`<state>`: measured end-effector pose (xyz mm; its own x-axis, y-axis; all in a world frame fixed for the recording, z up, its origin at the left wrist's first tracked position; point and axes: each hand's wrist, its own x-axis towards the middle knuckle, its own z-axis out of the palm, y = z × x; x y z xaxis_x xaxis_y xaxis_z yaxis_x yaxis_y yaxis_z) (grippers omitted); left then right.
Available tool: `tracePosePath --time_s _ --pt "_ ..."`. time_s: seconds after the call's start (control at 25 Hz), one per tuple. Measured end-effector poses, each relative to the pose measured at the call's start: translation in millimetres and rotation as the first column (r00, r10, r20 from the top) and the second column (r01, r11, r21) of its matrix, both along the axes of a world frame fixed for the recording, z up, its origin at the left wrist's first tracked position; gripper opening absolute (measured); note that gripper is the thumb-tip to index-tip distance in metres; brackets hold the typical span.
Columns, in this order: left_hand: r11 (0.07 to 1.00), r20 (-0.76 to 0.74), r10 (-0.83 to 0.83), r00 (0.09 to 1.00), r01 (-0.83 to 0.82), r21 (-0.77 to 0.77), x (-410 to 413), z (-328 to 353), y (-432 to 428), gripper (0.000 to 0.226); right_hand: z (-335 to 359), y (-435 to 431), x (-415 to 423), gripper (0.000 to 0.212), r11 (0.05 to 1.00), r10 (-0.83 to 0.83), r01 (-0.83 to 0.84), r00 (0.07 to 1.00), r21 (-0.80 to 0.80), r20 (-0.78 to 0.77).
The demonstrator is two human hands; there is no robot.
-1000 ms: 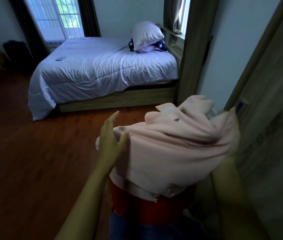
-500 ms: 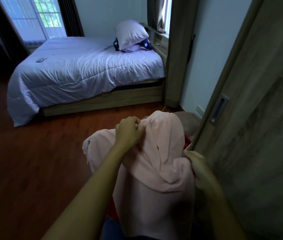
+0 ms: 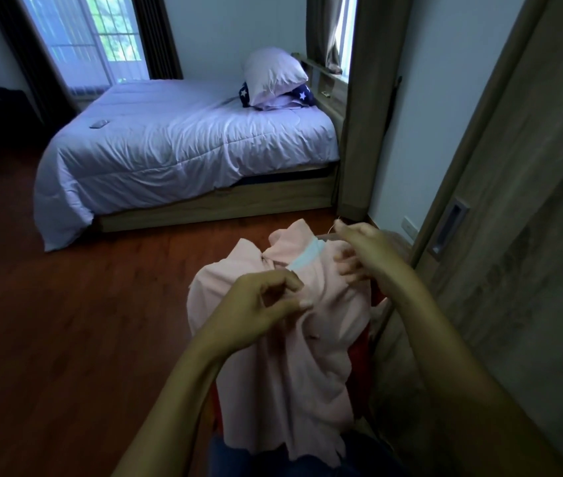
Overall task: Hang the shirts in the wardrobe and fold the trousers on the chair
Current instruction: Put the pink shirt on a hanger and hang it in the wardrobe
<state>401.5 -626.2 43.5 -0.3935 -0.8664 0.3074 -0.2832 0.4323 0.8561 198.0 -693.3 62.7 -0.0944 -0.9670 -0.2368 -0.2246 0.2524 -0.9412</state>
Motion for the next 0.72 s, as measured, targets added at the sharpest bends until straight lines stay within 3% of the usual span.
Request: tracePosePath --time_s 0.12,0.2,0.28,0.4,0.48,0.56,0.64,0.72 --pt "0.999 0.085 -0.029 0.996 0.026 0.041 -2 -13 9 0.005 -1 -26 33 0.068 0.997 0.076 -0.07 0.925 0.029 -0.372" --pt "1.0 0.172 -0.017 0.985 0.012 0.026 -1 -23 10 0.004 -1 -43 53 0.078 1.0 0.012 -0.003 0.875 0.018 -0.484" --pt "0.999 0.255 -0.01 0.967 0.02 -0.035 -1 -28 12 0.005 -2 -56 69 0.076 0.998 0.0 0.036 0.806 0.049 -0.592" --pt "0.986 0.35 -0.001 0.937 0.06 -0.156 -1 -36 13 0.007 -5 -67 77 0.052 0.998 0.061 -0.019 0.67 0.064 -0.74" --pt "0.983 0.391 0.03 0.92 0.044 -0.178 2 -44 12 0.007 -8 -69 73 0.033 1.0 0.025 -0.026 0.638 0.011 -0.77" --pt "0.992 0.389 0.062 0.919 -0.013 -0.128 7 -51 13 0.009 -9 -70 64 0.028 0.996 -0.082 0.023 0.655 -0.089 -0.751" --pt "0.996 0.298 0.09 0.95 -0.094 -0.002 13 -55 15 0.015 -6 -70 52 0.028 0.98 -0.182 0.081 0.726 -0.181 -0.663" --pt "0.964 0.131 0.239 0.962 -0.251 0.084 15 -49 13 0.013 2 -67 41 0.025 0.959 -0.255 0.147 0.819 -0.241 -0.514"
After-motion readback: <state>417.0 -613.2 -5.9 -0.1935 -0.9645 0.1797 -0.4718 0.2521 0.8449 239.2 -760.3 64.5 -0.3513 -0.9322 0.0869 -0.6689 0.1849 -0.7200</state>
